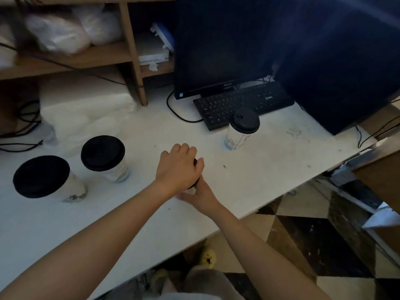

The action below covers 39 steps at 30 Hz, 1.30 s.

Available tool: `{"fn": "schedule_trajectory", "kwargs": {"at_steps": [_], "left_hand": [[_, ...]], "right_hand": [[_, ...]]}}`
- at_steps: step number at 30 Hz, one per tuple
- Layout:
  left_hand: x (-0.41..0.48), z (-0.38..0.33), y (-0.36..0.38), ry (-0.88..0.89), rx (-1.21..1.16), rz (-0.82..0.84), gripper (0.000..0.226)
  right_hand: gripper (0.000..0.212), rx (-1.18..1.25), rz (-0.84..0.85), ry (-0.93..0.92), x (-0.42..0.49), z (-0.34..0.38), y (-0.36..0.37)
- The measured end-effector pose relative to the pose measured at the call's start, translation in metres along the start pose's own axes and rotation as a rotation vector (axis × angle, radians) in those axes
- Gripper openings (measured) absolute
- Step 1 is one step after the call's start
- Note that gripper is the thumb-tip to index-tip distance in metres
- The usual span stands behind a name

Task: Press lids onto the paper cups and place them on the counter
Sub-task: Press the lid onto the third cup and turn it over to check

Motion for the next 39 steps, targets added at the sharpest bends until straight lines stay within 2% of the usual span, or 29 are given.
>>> {"fn": "schedule_trajectory", "kwargs": {"at_steps": [6, 10, 13, 16, 17, 20, 23, 25, 26, 28, 29, 30, 31, 33, 35, 39], "left_hand": [[0.000, -0.002, 0.001, -0.007, 0.031, 0.022, 0.041], [0.001, -0.002, 0.000, 0.039, -0.015, 0.098, 0.047], [0.012, -0.003, -0.025, 0.051, -0.132, 0.138, 0.052], [0.030, -0.007, -0.085, -0.031, -0.169, -0.017, 0.064], [0.035, -0.009, -0.103, -0.069, -0.184, -0.016, 0.072], [0.041, -0.020, -0.141, -0.092, -0.225, 0.109, 0.089], [0.042, -0.027, -0.175, -0.045, -0.259, 0.068, 0.078], [0.040, -0.027, -0.193, 0.001, -0.395, 0.015, 0.065], [0.038, -0.026, -0.200, 0.028, -0.472, -0.005, 0.061], [0.033, -0.022, -0.209, 0.057, -0.594, -0.055, 0.055], [0.030, -0.020, -0.212, 0.064, -0.635, -0.086, 0.052], [0.027, -0.019, -0.213, 0.074, -0.657, -0.115, 0.050], [0.024, -0.019, -0.213, 0.091, -0.661, -0.137, 0.050], [0.019, -0.021, -0.209, 0.129, -0.652, -0.155, 0.051], [0.015, -0.023, -0.204, 0.160, -0.636, -0.148, 0.054], [0.007, -0.024, -0.198, 0.256, -0.623, -0.112, 0.065]], "right_hand": [[0.094, -0.029, 0.080, 0.033, 0.015, -0.014, 0.007], [0.085, -0.013, 0.029, 0.024, 0.009, -0.005, 0.001], [0.077, 0.038, -0.056, -0.025, -0.002, 0.017, -0.014], [0.056, 0.104, -0.174, -0.160, -0.009, 0.063, -0.041], [0.051, 0.113, -0.240, -0.207, -0.009, 0.079, -0.052], [0.057, -0.037, -0.460, -0.349, -0.014, 0.126, -0.078], [0.061, -0.177, -0.572, -0.445, -0.028, 0.161, -0.093], [0.057, -0.111, -0.514, -0.521, -0.037, 0.175, -0.100], [0.046, -0.040, -0.455, -0.529, -0.039, 0.179, -0.102], [0.023, 0.131, -0.356, -0.341, -0.036, 0.169, -0.110], [0.027, 0.238, -0.301, -0.170, -0.034, 0.157, -0.113], [0.039, 0.373, -0.218, -0.023, -0.035, 0.146, -0.110], [0.051, 0.504, -0.116, 0.059, -0.039, 0.140, -0.103], [0.066, 0.631, 0.053, 0.101, -0.047, 0.139, -0.092], [0.072, 0.654, 0.100, 0.134, -0.050, 0.138, -0.086], [0.056, 0.857, 0.077, 0.197, -0.052, 0.132, -0.078]]}}
Point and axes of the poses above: each hand's wrist, its own x-axis towards the middle knuckle, its own y-axis out of the palm, z = x × y, the point moved 7 cm from there along x, towards the middle knuckle, and after that the axes turned 6 degrees about -z, right-handed, at the moved point
